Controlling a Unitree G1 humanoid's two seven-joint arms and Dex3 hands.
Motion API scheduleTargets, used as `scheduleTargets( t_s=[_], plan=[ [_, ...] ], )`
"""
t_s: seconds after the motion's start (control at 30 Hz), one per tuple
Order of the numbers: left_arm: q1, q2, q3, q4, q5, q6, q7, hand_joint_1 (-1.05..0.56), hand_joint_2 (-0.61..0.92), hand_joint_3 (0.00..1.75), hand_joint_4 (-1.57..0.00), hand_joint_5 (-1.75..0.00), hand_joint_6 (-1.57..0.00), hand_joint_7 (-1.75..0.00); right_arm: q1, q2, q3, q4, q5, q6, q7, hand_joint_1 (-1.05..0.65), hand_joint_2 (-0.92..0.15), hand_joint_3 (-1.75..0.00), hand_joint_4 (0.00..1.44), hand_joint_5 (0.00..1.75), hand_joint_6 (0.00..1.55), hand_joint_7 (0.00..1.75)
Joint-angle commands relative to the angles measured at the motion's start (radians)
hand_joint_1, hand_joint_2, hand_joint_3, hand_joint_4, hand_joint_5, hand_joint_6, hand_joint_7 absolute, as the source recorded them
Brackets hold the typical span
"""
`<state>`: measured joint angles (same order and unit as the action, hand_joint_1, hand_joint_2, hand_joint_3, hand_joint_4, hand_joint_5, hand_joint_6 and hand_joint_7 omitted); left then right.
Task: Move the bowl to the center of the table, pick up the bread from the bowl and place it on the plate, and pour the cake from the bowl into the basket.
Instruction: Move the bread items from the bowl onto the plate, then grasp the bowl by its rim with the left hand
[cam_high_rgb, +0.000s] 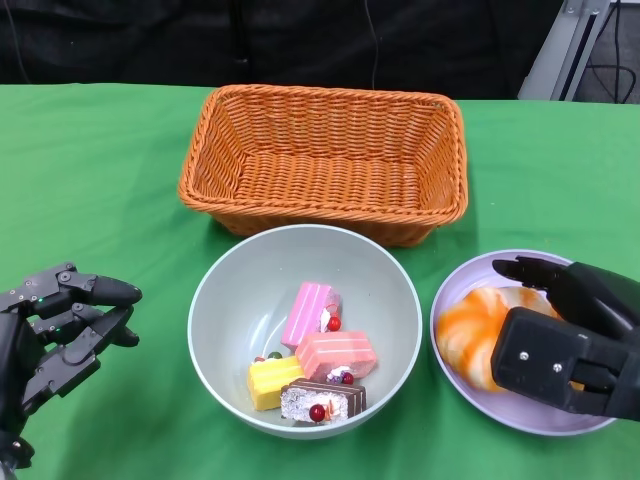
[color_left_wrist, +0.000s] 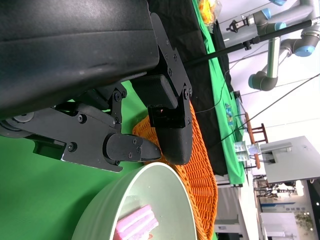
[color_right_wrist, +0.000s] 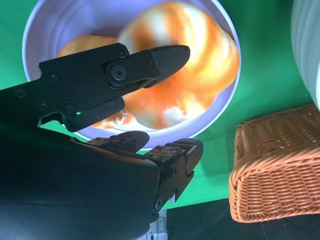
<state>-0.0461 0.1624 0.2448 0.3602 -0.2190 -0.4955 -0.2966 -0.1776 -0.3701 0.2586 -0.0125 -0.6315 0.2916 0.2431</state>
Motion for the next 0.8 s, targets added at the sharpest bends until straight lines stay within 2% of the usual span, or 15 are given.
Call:
scheduleTargets(
  t_s=[0.03,0.17,0.43,0.6,0.7,0.8],
  plan=[
    [0.011,0.018,0.011,0.001,-0.008,-0.005,-0.005,-0.13,0.92,0.26,-0.82,-1.27,-0.96,-0.75,0.008,-0.017,0.001,-0.017,-0.007,0.011,0.006,-0.53,-0.92,-0.12,0.33,0.01,0.39,0.01],
    [0.013,0.02,0.01,-0.004,-0.003,-0.003,-0.002,-0.13,0.92,0.26,-0.82,-1.28,-0.96,-0.75,0.017,-0.011,-0.026,-0.061,0.026,0.02,0.02,-0.54,-0.92,-0.11,0.31,0.0,0.37,0.0],
    [0.004,0.025,0.014,0.017,-0.01,-0.01,-0.013,-0.14,0.92,0.26,-0.82,-1.27,-0.96,-0.74,0.076,-0.026,-0.085,-0.29,0.084,0.054,0.085,-0.69,-0.92,-0.18,0.32,0.0,0.33,0.0],
    [0.002,0.025,0.015,0.021,-0.008,-0.015,-0.015,-0.14,0.92,0.26,-0.82,-1.26,-0.96,-0.73,0.087,-0.026,-0.093,-0.335,0.086,0.073,0.107,-0.7,-0.92,-0.2,0.32,0.0,0.32,0.0],
    [0.002,0.023,0.015,0.018,-0.014,-0.015,-0.022,-0.12,0.92,0.27,-0.82,-1.27,-0.97,-0.74,0.125,-0.011,-0.122,-0.437,0.113,0.062,0.106,-0.67,-0.92,-0.19,0.37,0.03,0.36,0.02],
    [0.001,0.022,0.016,0.018,-0.014,-0.015,-0.024,-0.12,0.92,0.27,-0.82,-1.27,-0.97,-0.74,0.132,-0.013,-0.124,-0.456,0.12,0.066,0.105,-0.66,-0.92,-0.18,0.38,0.03,0.37,0.02]
  ],
)
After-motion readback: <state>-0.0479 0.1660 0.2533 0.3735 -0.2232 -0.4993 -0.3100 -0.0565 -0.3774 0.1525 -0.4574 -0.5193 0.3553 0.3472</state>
